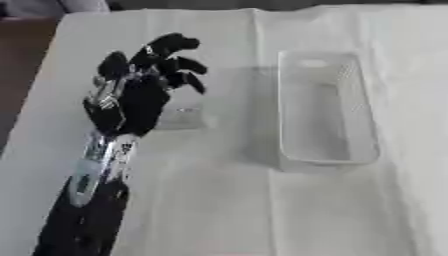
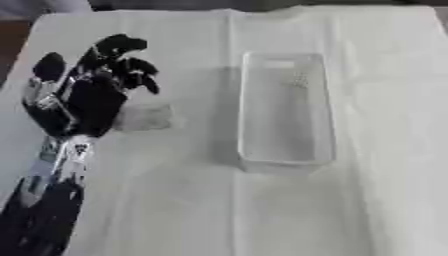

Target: Pick up objects on the table and place them in the box.

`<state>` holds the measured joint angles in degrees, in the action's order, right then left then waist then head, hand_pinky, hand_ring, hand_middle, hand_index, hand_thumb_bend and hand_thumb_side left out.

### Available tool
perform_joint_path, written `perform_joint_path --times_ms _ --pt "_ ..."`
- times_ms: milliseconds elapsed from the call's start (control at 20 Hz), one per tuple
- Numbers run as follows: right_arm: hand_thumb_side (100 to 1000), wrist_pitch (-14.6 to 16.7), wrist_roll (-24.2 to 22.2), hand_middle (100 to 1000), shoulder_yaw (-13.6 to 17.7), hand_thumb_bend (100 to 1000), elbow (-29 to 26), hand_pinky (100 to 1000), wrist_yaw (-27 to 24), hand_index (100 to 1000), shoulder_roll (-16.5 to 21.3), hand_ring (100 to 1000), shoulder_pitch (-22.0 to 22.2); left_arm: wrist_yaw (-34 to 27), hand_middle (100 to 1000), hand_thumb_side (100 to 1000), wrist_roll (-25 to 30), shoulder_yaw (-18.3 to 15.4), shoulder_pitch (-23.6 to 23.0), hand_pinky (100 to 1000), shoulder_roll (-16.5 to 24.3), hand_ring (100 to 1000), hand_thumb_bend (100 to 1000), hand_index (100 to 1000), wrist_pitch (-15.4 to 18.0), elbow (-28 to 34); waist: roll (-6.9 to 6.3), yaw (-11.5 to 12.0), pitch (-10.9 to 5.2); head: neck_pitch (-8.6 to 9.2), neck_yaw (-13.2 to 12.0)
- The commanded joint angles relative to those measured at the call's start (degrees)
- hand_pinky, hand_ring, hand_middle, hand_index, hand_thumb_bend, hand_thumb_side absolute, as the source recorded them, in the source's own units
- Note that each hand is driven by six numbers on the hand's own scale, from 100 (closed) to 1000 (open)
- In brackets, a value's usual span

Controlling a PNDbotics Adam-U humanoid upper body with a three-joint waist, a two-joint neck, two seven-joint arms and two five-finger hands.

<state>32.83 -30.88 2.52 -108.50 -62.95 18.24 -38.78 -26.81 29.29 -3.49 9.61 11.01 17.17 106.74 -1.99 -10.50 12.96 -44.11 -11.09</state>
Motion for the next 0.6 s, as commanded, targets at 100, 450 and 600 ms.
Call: perform_joint_path --times_ms 100,450,600 --pt "876 19.1 -19.3 946 0.3 100 -0.8 844 0.5 959 0.6 909 -0.3 0.1 799 1000 -0.1 -0.4 0.4 552 0.4 715 157 887 0.1 0.8 0.04 -0.2 -1.2 0.0 0.0" --pt "872 19.1 -19.5 945 0.2 100 -0.7 841 0.9 956 0.6 906 -0.2 2.0 796 870 -0.5 -0.7 1.0 542 2.2 711 100 881 0.9 0.4 0.02 -0.2 -1.25 0.0 -0.2" --pt "871 19.1 -19.8 945 0.0 100 -0.6 836 1.3 950 0.7 901 0.0 9.9 805 608 -1.6 -2.6 1.4 549 5.7 750 100 878 5.2 0.9 -0.17 -0.2 -1.37 0.0 -0.2"
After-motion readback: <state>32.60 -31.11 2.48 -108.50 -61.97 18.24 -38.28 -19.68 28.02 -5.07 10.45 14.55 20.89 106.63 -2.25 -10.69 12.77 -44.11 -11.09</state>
